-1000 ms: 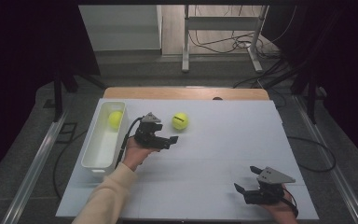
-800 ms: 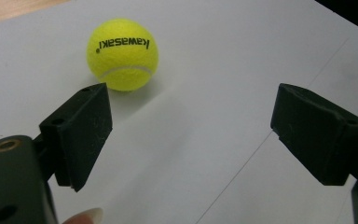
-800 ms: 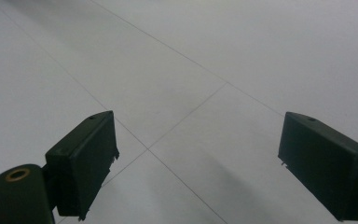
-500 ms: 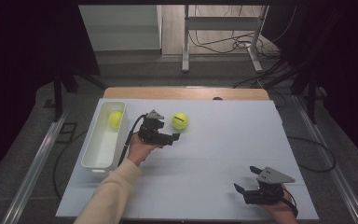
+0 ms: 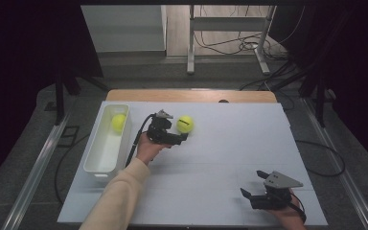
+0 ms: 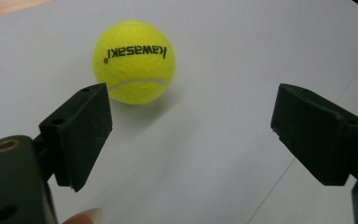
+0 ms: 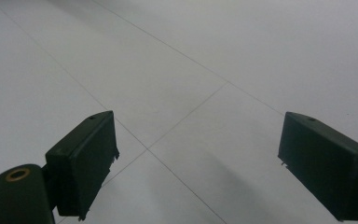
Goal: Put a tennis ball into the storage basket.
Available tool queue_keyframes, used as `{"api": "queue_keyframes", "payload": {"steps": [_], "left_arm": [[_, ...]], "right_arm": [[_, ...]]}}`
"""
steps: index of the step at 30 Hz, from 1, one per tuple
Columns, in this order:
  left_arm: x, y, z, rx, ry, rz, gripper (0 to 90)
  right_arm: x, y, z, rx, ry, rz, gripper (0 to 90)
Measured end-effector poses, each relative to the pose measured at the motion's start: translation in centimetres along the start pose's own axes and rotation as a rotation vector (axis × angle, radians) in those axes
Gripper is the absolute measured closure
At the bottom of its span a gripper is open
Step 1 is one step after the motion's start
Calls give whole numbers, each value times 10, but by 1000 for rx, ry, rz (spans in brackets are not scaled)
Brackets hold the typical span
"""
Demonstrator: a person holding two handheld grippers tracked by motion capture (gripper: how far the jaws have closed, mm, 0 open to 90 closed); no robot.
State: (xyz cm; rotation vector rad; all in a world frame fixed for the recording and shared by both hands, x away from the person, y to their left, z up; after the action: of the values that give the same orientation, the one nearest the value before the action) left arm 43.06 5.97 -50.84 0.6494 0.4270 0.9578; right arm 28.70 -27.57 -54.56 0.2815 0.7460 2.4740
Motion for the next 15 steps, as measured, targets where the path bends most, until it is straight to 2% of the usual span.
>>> {"api": "queue_keyframes", "payload": {"steps": [2, 15], "left_arm": [[1, -2, 2, 0, 8, 2, 133], [3, -12, 9, 8, -3, 34, 132]], "right_arm": [[0, 0, 0, 0, -1, 2, 121], [0, -1, 0, -1, 0, 2, 121]]}}
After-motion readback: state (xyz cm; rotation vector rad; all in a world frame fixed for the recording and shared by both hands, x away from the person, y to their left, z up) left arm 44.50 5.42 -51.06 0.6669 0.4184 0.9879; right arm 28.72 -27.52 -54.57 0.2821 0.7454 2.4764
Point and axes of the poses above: each handheld gripper's, and its own axes: y roughly backward along the jaws, z roughly out of its top, x roughly to its left, the point moved 5 cm from there along -y, roughly forward along the jaws, and after that the axes turned 13 degrees about z, right-handed, at the moved point
